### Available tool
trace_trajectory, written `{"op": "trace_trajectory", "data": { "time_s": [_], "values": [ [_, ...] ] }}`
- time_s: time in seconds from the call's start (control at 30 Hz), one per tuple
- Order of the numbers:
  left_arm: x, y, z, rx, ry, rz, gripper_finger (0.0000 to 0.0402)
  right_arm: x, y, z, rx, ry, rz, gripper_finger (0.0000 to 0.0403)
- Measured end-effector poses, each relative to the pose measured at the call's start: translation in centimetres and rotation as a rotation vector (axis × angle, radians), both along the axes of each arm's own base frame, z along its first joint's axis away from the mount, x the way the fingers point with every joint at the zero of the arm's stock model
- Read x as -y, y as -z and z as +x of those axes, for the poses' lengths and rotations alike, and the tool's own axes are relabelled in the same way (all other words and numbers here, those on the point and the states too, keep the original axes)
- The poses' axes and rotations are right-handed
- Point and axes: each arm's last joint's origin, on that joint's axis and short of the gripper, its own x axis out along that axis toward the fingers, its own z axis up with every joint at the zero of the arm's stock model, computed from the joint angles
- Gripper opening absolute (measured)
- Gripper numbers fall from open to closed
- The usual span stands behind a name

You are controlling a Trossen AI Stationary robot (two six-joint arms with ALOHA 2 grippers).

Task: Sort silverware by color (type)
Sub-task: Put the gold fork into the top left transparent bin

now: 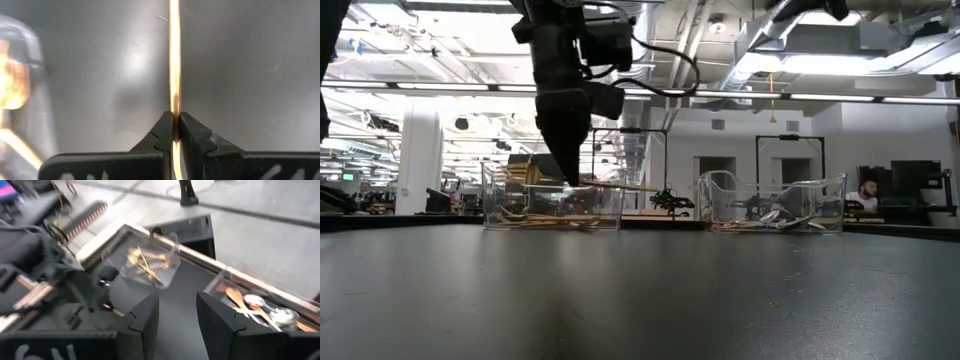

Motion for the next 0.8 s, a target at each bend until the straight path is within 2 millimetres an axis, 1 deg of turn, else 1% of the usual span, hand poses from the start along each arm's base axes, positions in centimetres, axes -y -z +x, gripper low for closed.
{"op": "trace_trajectory", "data": {
  "time_s": [0.07,0.17,0.37,0.43,0.53,0.6,0.7,0.8],
  "values": [
    [-1.2,-1.4,-1.0,0.022,0.007,0.022,0.0003,-0.6,-0.4,-0.1,0.042,0.013,-0.009,0.0148],
    [-3.0,-4.1,-3.1,0.059,0.006,0.067,0.0003,-1.3,-0.6,-0.1,0.082,0.024,-0.002,0.0142],
    [-6.6,-7.6,-6.7,0.083,0.045,0.285,0.0003,-2.6,-0.3,1.0,0.091,0.038,0.017,0.013],
    [-8.2,-7.8,-7.6,0.061,0.027,0.323,0.0003,-2.9,-0.2,1.7,0.094,0.034,0.022,0.0127],
    [-10.7,-7.5,-8.9,0.023,-0.026,0.334,0.0003,-3.3,-0.1,2.5,0.113,0.026,0.029,0.0126],
    [-12.1,-7.1,-9.5,0.005,-0.049,0.335,0.0002,-3.7,-0.2,3.0,0.129,0.005,0.029,0.0126],
    [-13.9,-5.9,-9.9,-0.009,-0.053,0.286,0.0002,-4.5,-0.3,3.5,0.154,-0.017,0.024,0.0126],
    [-15.2,-4.5,-9.9,-0.008,-0.062,0.216,0.0003,-5.1,-0.3,3.5,0.168,0.009,0.021,0.0126]
  ]
}}
